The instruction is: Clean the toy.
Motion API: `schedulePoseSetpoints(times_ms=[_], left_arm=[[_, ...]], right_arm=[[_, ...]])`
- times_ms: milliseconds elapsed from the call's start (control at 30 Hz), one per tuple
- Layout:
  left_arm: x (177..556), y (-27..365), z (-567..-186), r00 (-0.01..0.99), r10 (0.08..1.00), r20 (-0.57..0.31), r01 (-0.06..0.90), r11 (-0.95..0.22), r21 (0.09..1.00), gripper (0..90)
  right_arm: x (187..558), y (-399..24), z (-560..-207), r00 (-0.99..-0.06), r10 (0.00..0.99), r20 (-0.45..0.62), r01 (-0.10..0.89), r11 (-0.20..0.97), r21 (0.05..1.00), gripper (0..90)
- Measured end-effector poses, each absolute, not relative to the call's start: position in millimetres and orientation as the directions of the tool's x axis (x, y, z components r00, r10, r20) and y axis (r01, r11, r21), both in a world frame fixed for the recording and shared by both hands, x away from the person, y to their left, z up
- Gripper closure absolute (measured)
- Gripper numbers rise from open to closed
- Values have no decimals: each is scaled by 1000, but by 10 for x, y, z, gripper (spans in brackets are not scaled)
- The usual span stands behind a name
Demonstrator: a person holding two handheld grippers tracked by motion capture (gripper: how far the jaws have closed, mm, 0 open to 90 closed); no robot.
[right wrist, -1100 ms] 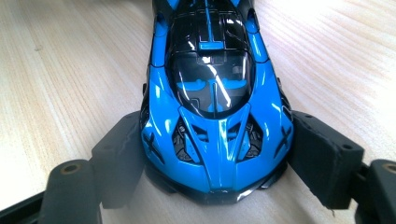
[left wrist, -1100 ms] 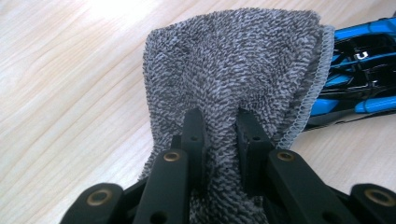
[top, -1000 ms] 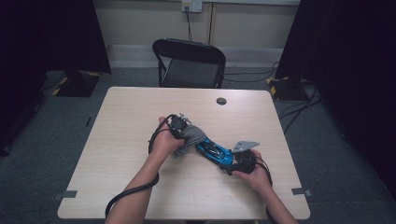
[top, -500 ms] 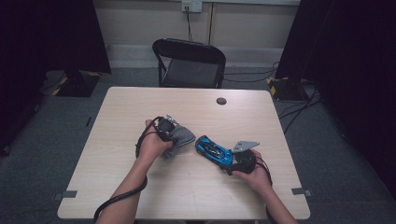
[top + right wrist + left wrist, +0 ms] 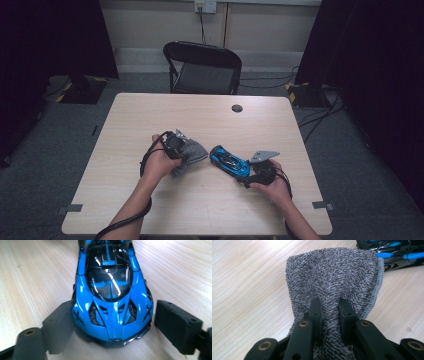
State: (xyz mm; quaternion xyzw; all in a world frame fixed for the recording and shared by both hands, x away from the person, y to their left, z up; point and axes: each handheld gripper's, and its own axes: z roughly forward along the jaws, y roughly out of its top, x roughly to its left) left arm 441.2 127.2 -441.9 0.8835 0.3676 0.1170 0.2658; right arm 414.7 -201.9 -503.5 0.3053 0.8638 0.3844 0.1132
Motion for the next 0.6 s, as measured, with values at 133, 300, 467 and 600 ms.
schedulePoseSetpoints(times_ms=[133,300,467,600], left_arm=[[4393,1262,-4443,705,709,12,587,-593,552,760],[4375,1266,-4468,712,702,6,582,-595,554,760],[4344,1251,-4463,719,695,3,575,-598,558,760],[4315,1211,-4474,731,683,3,565,-607,558,760]], right_arm=[[4145,-2036,-5004,-791,610,49,440,511,738,155],[4135,-2070,-4914,-788,612,69,435,473,766,156],[4144,-2078,-4750,-780,622,61,420,448,789,170],[4202,-2028,-4664,-776,628,59,420,444,792,238]])
